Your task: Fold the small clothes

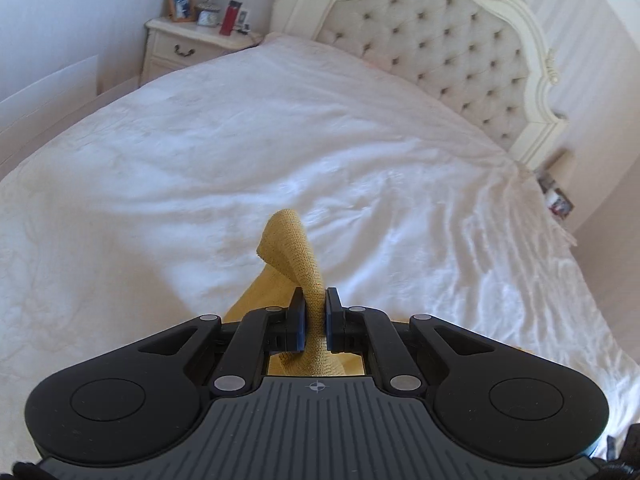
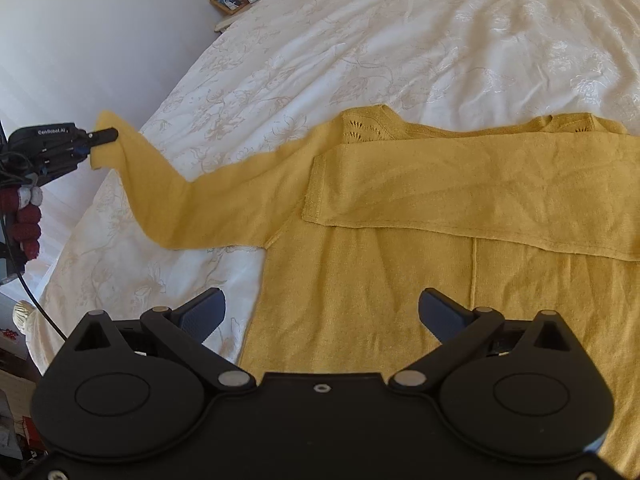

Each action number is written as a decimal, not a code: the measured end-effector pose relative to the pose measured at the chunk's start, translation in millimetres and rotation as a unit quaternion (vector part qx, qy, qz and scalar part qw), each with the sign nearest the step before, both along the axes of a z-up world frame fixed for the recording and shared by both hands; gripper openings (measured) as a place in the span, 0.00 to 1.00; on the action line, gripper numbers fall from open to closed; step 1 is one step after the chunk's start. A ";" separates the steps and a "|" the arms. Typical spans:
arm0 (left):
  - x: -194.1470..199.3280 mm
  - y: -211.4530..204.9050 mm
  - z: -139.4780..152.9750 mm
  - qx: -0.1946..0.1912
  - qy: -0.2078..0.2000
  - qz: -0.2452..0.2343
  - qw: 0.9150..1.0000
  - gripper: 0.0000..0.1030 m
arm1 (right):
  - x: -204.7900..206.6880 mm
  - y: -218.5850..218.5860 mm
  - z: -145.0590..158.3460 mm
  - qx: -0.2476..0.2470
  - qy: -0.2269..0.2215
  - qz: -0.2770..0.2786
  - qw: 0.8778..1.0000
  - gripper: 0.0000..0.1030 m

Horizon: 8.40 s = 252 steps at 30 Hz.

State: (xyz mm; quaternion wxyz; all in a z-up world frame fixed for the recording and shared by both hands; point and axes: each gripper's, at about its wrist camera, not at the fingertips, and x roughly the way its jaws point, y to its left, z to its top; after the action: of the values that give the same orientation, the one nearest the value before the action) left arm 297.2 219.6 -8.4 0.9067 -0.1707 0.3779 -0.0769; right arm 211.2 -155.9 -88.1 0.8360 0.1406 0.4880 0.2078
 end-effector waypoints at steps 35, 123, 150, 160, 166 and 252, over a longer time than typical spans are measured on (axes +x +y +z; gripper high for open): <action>-15.5 -241.6 -111.4 0.123 0.099 -0.079 0.984 0.40 | 28.0 -163.9 -8.9 -0.025 -0.038 -0.099 0.994 1.00; -14.0 -211.8 -98.3 0.152 0.089 -0.065 0.982 0.94 | 47.0 -195.1 -30.8 -0.093 -0.015 -0.096 0.991 0.99; -265.5 -202.7 -134.7 0.167 0.193 -0.036 0.966 0.95 | -162.0 -205.0 -61.1 -0.038 0.079 0.069 0.994 0.99; -269.1 -192.5 -133.8 0.173 0.190 -0.024 0.966 0.95 | -168.8 -203.1 -78.3 -0.003 0.118 0.074 0.990 0.99; -264.1 -185.7 -131.9 0.176 0.190 -0.029 0.966 0.95 | -173.5 -202.8 -94.0 0.008 0.147 0.072 0.986 0.99; -9.0 -168.6 -83.1 -0.002 0.047 -0.015 0.999 0.07 | 42.2 -238.1 -26.6 0.124 -0.025 -0.165 0.978 0.13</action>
State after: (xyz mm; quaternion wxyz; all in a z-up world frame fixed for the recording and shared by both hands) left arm 288.2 51.1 -91.5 0.8862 -0.1706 0.4226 -0.0831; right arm 253.5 -394.0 -114.7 0.8465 0.3168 0.4077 0.1298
